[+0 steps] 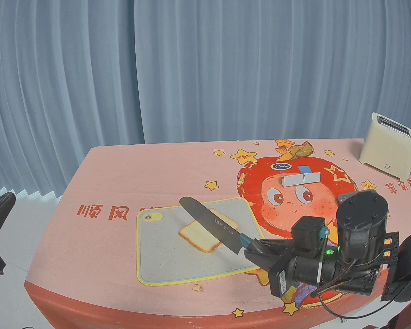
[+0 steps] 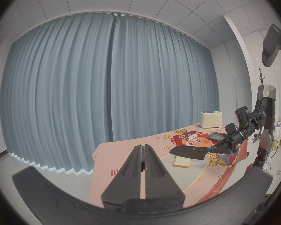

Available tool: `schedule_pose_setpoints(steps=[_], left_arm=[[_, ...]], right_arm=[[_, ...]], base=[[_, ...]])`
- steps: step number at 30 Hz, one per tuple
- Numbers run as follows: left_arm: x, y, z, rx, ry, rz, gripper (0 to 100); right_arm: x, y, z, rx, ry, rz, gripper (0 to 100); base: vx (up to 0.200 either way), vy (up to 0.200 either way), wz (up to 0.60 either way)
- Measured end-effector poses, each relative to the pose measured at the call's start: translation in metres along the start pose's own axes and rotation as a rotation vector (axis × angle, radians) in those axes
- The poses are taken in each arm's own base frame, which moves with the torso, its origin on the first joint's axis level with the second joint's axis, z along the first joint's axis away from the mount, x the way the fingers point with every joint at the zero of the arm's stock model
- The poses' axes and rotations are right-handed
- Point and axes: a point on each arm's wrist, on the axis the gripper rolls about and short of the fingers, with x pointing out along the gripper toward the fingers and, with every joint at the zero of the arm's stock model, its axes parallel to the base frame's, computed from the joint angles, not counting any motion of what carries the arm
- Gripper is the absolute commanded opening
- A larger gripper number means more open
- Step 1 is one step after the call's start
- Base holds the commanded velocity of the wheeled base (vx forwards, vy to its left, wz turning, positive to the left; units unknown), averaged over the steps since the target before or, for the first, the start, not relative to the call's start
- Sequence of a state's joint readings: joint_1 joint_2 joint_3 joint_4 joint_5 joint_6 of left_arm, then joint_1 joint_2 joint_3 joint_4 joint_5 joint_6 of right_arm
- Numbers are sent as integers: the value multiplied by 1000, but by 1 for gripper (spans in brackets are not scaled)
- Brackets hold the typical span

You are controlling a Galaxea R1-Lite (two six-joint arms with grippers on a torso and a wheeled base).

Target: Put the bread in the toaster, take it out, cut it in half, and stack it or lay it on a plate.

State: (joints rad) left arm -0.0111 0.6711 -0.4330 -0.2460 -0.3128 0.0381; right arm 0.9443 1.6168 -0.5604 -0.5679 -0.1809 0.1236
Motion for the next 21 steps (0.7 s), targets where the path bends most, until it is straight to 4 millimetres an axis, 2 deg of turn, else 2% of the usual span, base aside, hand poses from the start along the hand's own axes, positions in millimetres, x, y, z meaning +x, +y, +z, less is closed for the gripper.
schedule_pose_setpoints(steps=[12, 21], left_arm=[[43, 11, 19, 15, -25, -102, 0], [71, 7, 32, 8, -50, -205, 0]], right_arm=[[1, 1, -1, -2, 5, 1, 0], [2, 2, -2, -5, 10, 5, 0]], base=[[0, 0, 0], [0, 0, 0]])
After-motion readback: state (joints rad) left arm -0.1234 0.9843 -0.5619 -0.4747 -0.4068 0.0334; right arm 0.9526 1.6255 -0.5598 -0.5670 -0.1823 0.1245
